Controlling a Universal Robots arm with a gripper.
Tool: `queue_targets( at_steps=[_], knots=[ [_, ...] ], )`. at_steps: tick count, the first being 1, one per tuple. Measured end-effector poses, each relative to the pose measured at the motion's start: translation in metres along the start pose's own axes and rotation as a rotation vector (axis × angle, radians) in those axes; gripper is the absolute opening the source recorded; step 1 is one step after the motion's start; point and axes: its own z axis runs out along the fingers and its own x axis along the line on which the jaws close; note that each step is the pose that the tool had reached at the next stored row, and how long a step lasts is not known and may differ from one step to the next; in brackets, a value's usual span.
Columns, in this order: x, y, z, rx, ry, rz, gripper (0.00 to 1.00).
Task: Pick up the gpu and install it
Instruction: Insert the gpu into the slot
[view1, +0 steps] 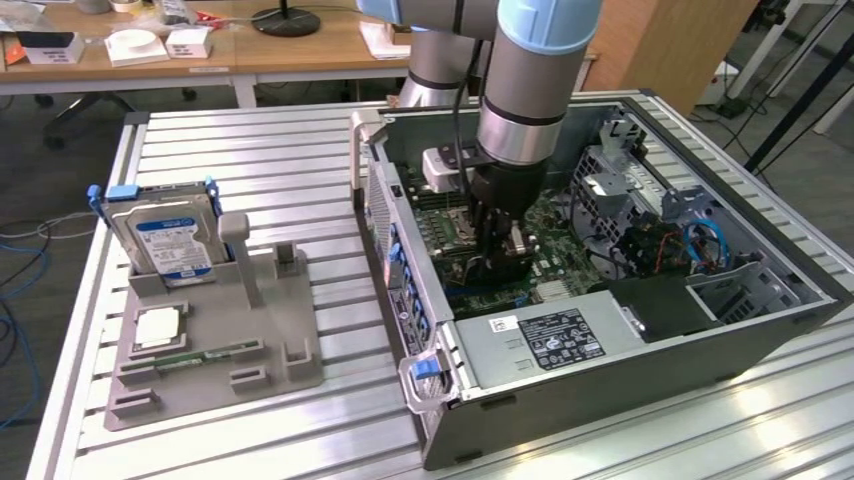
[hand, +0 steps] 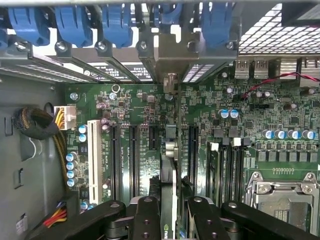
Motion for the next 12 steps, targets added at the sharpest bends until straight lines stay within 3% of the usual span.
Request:
queue_targets(
  at_steps=[12],
  knots=[
    [-0.0003, 0.0007, 0.0005, -0.0014, -0.0019, 0.001, 0.27]
  ],
)
